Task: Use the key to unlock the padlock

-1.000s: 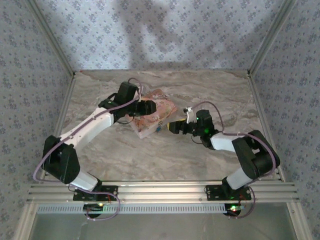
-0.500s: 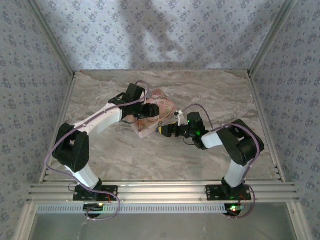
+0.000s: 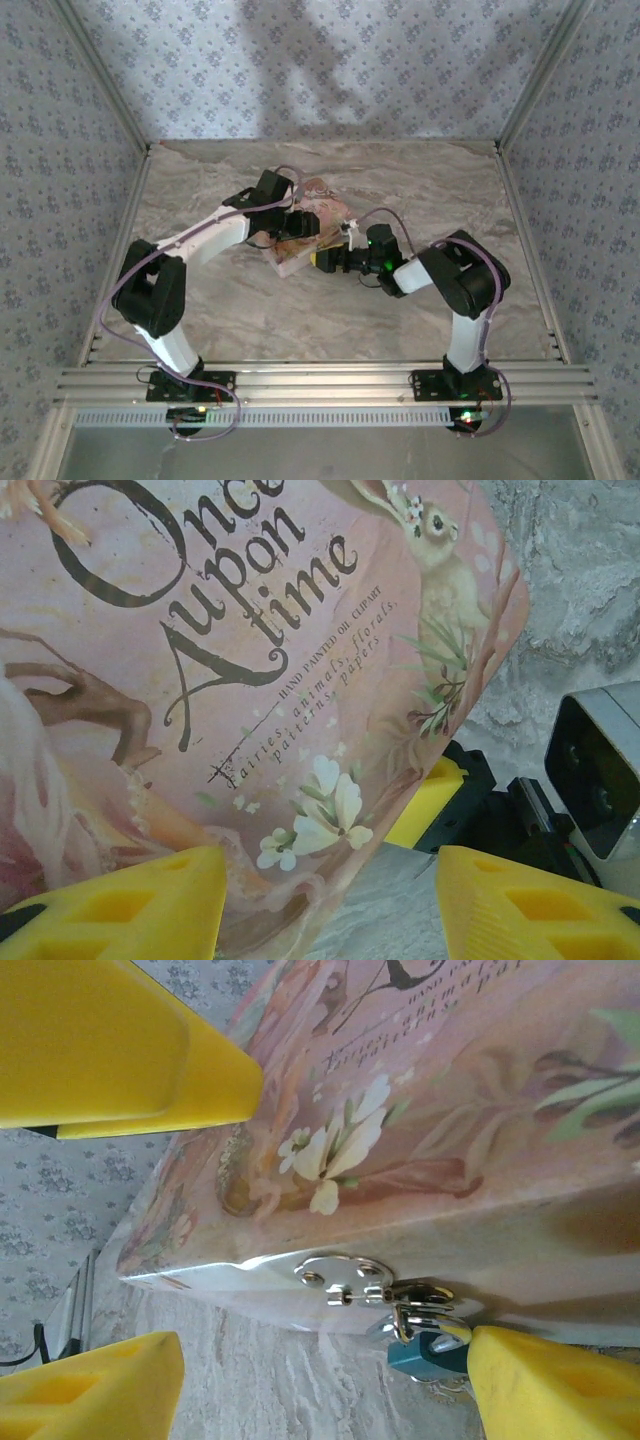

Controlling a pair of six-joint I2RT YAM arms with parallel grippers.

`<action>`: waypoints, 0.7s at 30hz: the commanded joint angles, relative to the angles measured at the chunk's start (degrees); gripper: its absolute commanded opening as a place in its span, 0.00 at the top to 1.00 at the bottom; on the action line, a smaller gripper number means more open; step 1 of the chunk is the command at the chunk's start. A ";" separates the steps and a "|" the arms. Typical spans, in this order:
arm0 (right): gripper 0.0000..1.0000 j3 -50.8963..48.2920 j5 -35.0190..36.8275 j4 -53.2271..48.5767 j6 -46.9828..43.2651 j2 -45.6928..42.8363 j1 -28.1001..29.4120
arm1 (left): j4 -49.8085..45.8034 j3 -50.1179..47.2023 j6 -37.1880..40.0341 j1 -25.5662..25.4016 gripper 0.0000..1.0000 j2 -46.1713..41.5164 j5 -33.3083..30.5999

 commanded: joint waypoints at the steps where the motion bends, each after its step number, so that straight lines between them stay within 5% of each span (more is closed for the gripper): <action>1: 0.23 1.54 -1.41 3.42 0.91 1.53 0.48 | 0.27 -0.29 0.15 -0.60 0.42 0.60 0.69; 21: 0.36 -0.15 -2.59 10.60 1.71 3.32 0.91 | 0.43 -1.03 -0.17 -0.62 0.42 1.03 0.36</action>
